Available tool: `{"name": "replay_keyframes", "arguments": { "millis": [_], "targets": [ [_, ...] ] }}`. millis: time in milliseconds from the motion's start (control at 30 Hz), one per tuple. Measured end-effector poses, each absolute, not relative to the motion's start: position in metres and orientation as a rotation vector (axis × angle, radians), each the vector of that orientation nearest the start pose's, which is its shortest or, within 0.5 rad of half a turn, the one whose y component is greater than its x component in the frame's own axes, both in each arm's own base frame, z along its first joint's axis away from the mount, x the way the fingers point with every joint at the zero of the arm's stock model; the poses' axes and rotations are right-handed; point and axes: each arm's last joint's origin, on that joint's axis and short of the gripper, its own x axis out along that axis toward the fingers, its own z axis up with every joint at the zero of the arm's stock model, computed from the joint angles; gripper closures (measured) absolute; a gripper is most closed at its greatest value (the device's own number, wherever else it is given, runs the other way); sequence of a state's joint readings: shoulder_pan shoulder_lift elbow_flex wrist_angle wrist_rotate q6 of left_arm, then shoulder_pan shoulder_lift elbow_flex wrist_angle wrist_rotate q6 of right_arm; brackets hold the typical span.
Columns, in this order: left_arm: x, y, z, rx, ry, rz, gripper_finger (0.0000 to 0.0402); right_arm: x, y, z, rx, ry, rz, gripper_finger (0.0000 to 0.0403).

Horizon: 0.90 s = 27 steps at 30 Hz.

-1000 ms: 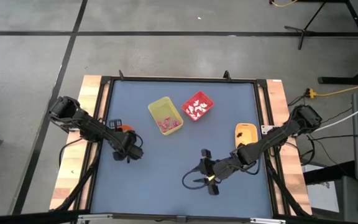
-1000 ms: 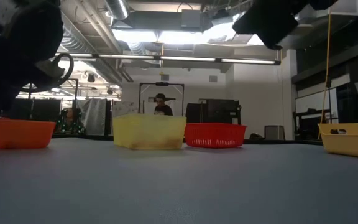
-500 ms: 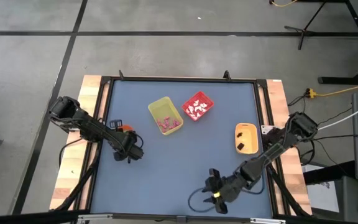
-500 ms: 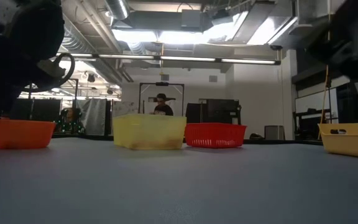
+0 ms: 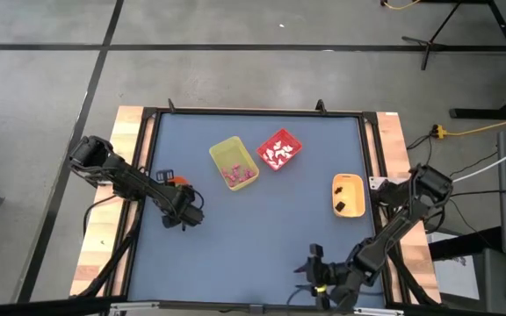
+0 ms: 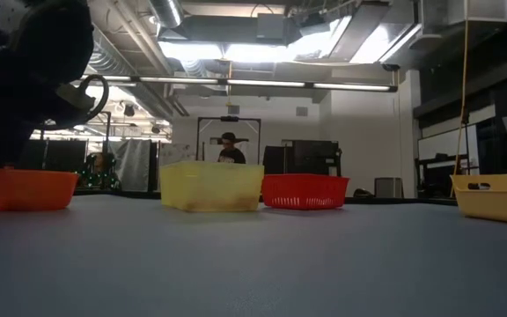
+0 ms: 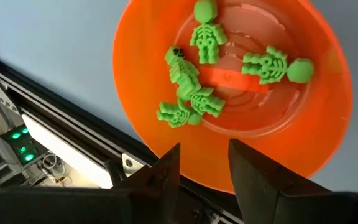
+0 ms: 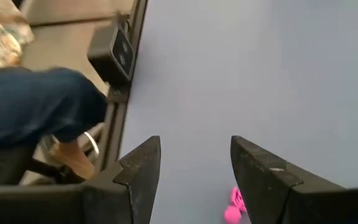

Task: Sort Halloween decoration
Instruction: Put the pink skeleton toy into the yellow bin

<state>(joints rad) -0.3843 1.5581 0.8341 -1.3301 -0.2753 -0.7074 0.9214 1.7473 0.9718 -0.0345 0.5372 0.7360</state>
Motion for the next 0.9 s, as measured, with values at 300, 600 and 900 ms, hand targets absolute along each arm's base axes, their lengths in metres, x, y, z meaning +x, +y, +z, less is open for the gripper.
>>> {"name": "replay_keyframes", "arguments": {
  "millis": [300, 600, 900],
  "targets": [
    [0.186, -0.067, 0.165, 0.178, 1.781, 0.586, 0.0282, 0.220, 0.269, 0.136, 0.052, 0.766, 0.066, 0.0207],
    [0.186, -0.067, 0.164, 0.178, 1.779, 0.584, 0.0282, 0.220, 0.266, 0.120, -0.026, 0.791, 0.005, 0.0207],
    [0.186, -0.067, 0.164, 0.176, 1.777, 0.583, 0.0282, 0.218, 0.266, 0.117, -0.036, 0.828, 0.020, 0.0207]
  ]
}}
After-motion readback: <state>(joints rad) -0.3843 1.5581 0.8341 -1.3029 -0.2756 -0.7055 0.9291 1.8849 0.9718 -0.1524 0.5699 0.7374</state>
